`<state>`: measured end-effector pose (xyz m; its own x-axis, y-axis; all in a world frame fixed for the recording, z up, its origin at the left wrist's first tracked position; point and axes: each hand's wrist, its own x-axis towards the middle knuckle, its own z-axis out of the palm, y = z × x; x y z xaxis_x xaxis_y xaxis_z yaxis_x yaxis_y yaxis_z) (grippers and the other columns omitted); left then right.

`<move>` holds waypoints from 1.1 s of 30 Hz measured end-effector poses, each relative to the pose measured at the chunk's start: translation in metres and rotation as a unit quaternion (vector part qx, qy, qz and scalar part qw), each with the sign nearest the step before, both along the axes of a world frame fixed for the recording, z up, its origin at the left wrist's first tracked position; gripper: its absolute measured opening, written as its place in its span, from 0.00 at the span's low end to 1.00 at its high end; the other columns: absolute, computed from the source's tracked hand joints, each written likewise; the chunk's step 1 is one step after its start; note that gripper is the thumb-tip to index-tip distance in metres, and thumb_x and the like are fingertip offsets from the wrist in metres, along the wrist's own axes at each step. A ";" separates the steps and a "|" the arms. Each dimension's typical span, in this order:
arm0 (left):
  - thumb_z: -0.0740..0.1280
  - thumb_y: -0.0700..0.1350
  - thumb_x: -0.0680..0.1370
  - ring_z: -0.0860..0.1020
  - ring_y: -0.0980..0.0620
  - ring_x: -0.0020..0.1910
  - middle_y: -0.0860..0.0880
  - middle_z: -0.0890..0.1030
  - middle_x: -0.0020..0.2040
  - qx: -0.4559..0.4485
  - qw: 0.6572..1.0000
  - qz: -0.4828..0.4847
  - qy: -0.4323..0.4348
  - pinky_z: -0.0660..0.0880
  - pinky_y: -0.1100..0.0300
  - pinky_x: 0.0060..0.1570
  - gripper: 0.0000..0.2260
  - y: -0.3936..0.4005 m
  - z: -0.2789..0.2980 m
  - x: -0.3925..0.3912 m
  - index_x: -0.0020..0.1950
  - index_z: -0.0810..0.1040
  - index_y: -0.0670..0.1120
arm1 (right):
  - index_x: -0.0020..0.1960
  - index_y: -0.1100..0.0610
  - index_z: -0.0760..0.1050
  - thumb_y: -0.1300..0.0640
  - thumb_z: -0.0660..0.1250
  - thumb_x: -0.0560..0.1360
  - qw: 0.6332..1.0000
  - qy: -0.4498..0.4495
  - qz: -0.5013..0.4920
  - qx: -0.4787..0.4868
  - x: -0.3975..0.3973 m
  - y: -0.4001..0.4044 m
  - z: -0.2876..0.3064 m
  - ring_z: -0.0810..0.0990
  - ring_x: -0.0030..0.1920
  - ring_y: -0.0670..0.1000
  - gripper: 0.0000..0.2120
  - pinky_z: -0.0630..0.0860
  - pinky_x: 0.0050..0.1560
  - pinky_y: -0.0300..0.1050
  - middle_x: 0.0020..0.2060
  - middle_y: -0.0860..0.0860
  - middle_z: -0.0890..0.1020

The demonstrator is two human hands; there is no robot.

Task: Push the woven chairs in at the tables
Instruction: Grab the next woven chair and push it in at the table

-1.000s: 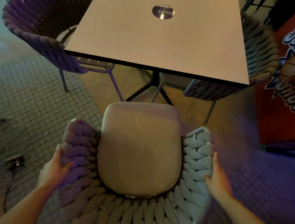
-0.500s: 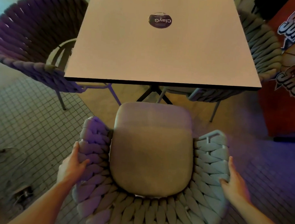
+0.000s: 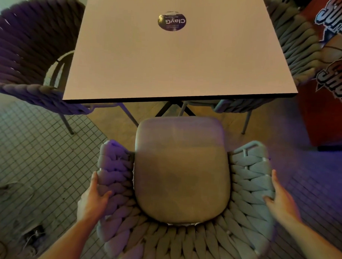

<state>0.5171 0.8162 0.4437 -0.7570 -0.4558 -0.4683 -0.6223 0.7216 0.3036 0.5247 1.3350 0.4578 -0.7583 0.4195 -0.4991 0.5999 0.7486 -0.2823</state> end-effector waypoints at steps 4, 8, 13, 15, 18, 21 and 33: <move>0.71 0.53 0.71 0.80 0.35 0.53 0.39 0.82 0.57 0.003 1.000 0.006 -0.003 0.76 0.46 0.48 0.39 0.006 0.001 0.008 0.75 0.52 0.59 | 0.75 0.39 0.41 0.58 0.69 0.74 1.000 -0.004 0.006 -0.001 -0.001 0.006 0.002 0.78 0.58 0.62 0.45 0.76 0.55 0.55 0.63 0.61 0.76; 0.71 0.53 0.71 0.79 0.35 0.52 0.37 0.81 0.57 -0.003 1.000 0.005 -0.006 0.76 0.46 0.48 0.40 0.005 0.000 0.006 0.76 0.51 0.58 | 0.76 0.39 0.39 0.57 0.68 0.74 1.000 -0.006 0.019 0.007 -0.002 0.004 0.004 0.78 0.57 0.61 0.45 0.76 0.53 0.55 0.65 0.59 0.75; 0.71 0.53 0.71 0.79 0.34 0.53 0.38 0.81 0.58 0.001 1.000 0.009 -0.004 0.76 0.45 0.48 0.39 0.006 0.001 0.007 0.75 0.51 0.60 | 0.75 0.39 0.37 0.56 0.67 0.75 0.999 -0.013 0.030 0.014 -0.001 0.006 0.003 0.78 0.57 0.61 0.44 0.76 0.53 0.55 0.65 0.59 0.75; 0.72 0.53 0.71 0.79 0.34 0.53 0.38 0.81 0.57 0.004 1.000 0.013 -0.002 0.76 0.45 0.47 0.39 0.005 0.001 0.007 0.75 0.51 0.61 | 0.76 0.40 0.37 0.56 0.67 0.75 0.999 -0.014 0.033 0.012 -0.001 0.006 0.002 0.79 0.54 0.60 0.44 0.77 0.49 0.55 0.64 0.59 0.75; 0.72 0.52 0.70 0.79 0.36 0.51 0.39 0.81 0.56 0.027 0.999 0.025 0.005 0.77 0.46 0.46 0.39 0.006 0.001 0.007 0.73 0.52 0.63 | 0.76 0.40 0.37 0.57 0.66 0.76 0.999 -0.019 0.032 0.013 0.000 0.006 0.001 0.78 0.48 0.58 0.44 0.75 0.41 0.51 0.65 0.59 0.74; 0.72 0.53 0.70 0.79 0.36 0.52 0.39 0.81 0.57 0.026 0.999 0.029 0.003 0.76 0.46 0.47 0.39 0.006 0.001 0.007 0.74 0.51 0.63 | 0.75 0.40 0.37 0.57 0.65 0.76 0.999 -0.025 0.025 0.016 0.000 0.005 -0.001 0.77 0.45 0.56 0.43 0.73 0.40 0.49 0.64 0.59 0.74; 0.72 0.52 0.71 0.79 0.37 0.51 0.39 0.81 0.57 0.022 0.999 0.030 -0.004 0.76 0.46 0.47 0.39 0.006 -0.002 0.007 0.75 0.51 0.62 | 0.76 0.40 0.36 0.58 0.65 0.77 0.999 -0.022 0.029 0.013 0.000 0.006 -0.002 0.74 0.43 0.54 0.43 0.73 0.39 0.48 0.59 0.60 0.75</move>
<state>0.5243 0.8217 0.4413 -0.7251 -0.4794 -0.4943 -0.6664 0.6693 0.3284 0.5251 1.3406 0.4559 -0.7590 0.3884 -0.5225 0.5665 0.7895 -0.2361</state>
